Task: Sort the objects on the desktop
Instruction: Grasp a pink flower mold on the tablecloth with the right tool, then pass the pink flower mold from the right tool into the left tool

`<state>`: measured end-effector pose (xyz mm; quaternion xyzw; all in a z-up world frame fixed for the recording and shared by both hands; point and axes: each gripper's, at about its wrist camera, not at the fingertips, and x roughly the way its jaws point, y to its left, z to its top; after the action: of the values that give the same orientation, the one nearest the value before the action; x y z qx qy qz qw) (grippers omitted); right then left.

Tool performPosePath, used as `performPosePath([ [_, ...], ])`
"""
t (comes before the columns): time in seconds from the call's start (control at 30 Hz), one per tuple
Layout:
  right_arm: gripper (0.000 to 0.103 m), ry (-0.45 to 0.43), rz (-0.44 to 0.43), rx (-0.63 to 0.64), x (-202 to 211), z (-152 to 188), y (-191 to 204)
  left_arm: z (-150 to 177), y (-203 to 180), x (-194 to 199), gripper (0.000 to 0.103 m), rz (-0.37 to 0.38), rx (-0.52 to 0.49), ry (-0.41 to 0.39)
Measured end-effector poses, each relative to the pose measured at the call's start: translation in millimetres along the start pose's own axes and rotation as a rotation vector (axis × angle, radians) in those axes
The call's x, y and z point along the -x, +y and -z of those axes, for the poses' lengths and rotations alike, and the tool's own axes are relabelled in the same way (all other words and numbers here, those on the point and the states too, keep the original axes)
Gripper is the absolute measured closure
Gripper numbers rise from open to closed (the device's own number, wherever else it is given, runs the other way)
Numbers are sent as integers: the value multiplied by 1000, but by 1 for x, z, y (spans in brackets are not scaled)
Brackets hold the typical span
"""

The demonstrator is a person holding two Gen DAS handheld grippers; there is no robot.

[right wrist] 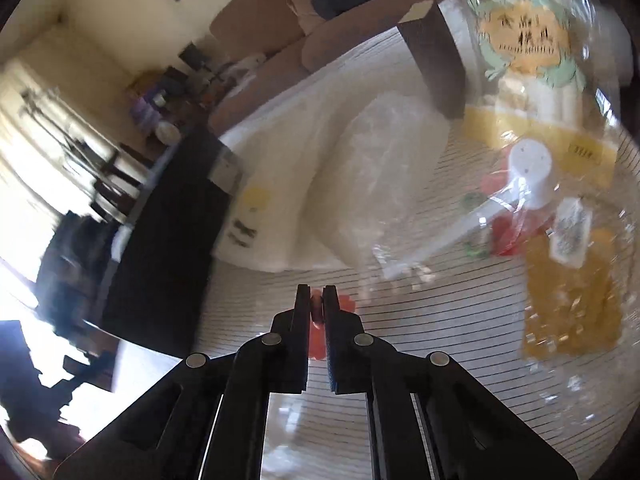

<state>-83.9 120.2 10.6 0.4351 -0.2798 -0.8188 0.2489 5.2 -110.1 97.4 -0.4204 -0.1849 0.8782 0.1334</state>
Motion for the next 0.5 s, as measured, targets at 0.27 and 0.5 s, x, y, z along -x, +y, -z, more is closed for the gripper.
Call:
performPosePath([
  [0.27, 97, 17, -539, -294, 4, 7, 6, -7, 21, 4, 0, 257, 143, -3],
  [0.5, 97, 68, -823, -314, 14, 13, 45, -19, 40, 19, 0, 374, 217, -113],
])
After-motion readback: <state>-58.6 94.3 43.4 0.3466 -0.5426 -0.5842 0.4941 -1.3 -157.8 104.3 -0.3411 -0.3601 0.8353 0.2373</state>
